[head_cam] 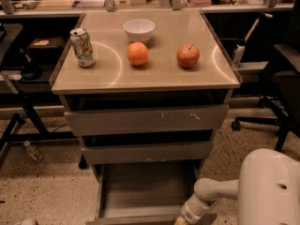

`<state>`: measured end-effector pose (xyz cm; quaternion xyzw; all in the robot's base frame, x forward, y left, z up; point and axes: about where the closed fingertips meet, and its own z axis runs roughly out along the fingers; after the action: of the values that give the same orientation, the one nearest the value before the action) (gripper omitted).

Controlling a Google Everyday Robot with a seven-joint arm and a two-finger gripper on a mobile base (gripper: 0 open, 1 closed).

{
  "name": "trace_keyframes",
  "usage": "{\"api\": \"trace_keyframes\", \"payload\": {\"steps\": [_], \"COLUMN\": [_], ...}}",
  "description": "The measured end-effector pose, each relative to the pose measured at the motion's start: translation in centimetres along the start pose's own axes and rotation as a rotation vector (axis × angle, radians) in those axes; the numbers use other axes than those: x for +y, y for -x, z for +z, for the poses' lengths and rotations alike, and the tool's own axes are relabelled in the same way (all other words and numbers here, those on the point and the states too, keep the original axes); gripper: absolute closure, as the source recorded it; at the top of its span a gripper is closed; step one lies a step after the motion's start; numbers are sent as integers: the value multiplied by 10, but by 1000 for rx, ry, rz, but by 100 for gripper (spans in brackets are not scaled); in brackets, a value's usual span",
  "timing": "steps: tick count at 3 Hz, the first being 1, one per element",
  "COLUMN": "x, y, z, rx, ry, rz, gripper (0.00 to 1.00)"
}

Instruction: Close bottom drawer

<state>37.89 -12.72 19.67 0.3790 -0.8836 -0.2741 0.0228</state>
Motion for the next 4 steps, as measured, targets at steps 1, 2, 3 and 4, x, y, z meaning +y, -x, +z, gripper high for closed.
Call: {"api": "trace_keyframes", "payload": {"steps": [1,2,3,4], "x": [0,0,0,0], "y": [0,0,0,0], "z": [0,0,0,0], "rx": [0,0,0,0], "ry": [0,0,0,0], "rz": [0,0,0,0], "gripper": [81,57,34,11]}}
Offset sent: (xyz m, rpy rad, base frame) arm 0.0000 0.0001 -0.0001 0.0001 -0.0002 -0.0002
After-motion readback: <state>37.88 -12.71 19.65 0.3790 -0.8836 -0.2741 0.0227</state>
